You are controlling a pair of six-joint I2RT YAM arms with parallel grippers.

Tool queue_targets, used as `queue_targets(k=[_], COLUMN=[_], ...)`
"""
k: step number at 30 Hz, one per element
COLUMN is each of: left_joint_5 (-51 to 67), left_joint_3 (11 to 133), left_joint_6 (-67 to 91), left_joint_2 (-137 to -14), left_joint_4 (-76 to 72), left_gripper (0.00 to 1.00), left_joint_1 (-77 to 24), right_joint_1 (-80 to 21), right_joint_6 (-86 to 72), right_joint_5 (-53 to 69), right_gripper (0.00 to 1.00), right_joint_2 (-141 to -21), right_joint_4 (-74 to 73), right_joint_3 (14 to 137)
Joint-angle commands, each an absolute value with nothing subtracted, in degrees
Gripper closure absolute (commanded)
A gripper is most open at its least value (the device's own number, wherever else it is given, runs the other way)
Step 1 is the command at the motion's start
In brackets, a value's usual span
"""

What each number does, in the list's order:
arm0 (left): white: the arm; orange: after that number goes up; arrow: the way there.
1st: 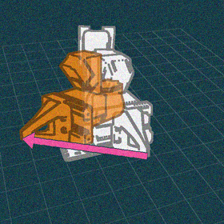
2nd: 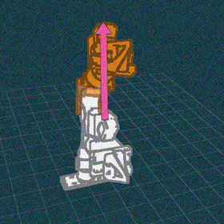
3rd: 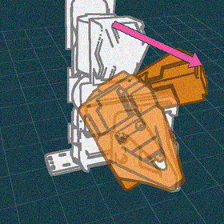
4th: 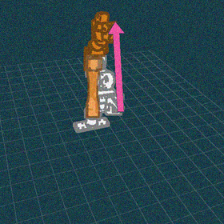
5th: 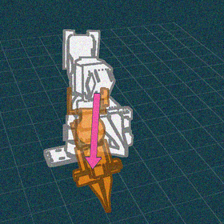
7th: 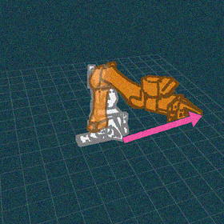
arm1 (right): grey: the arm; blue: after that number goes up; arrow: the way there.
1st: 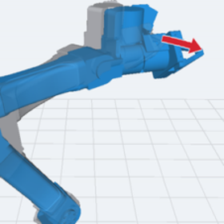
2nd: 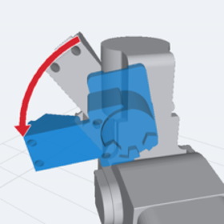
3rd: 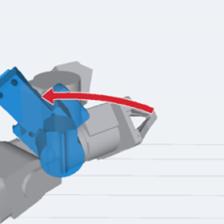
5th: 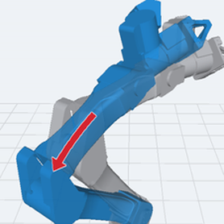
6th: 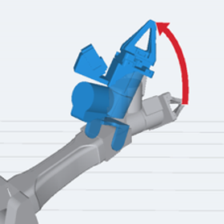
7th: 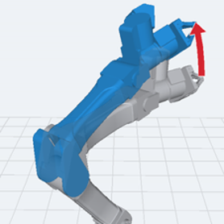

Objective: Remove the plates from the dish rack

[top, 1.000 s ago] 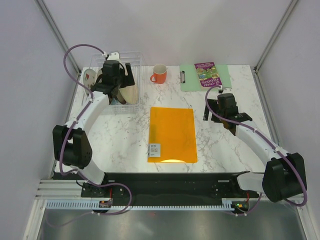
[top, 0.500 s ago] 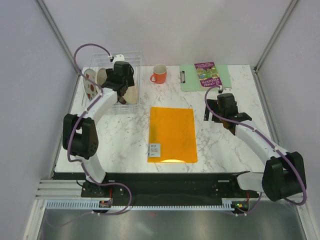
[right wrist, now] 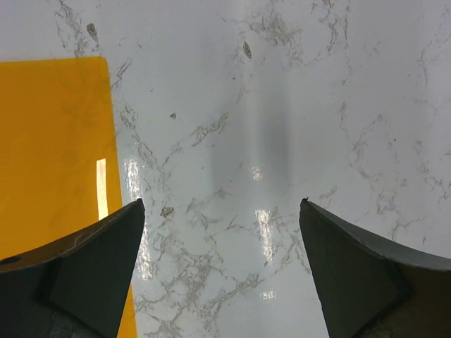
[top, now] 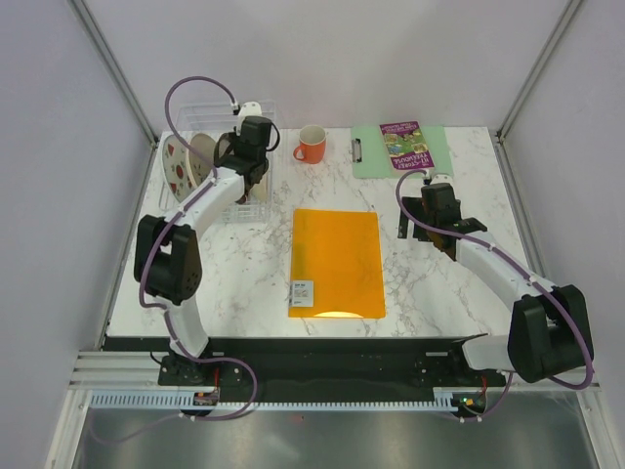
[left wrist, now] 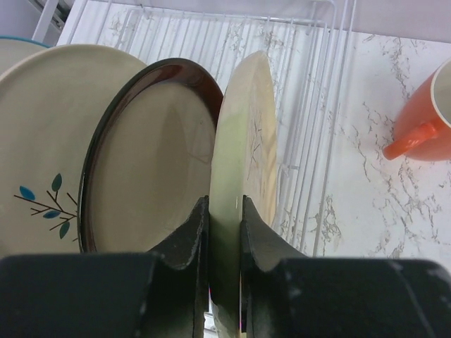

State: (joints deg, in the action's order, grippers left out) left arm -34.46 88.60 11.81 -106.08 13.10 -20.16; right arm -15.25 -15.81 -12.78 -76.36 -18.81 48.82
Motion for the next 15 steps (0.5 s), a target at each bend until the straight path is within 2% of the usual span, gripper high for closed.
queue_targets(k=[1,7,15], left_joint_5=[-45.7,-52.4,-54.1], left_joint_3=[93.0,100.2,106.2], left_joint_6=[7.0,-1.6,-9.2], left_joint_2=[-108.3,-109.0,-104.7], left_joint_4=[11.2,11.2,11.2], left_gripper=[0.98,0.98,0.98], left_joint_1=[-21.7,-25.0,-27.1], right_joint_1=[-15.0,-15.1,-15.1], right_joint_6=[-15.2,-15.2,-15.6], right_joint_5=[-13.3,-13.3,-13.4], right_gripper=[0.02,0.02,0.02], right_joint_2=[-76.6,-75.9,-70.8], right_joint_4=[-17.4,-17.4,-17.8], right_joint_3=[49.5,49.4,49.5])
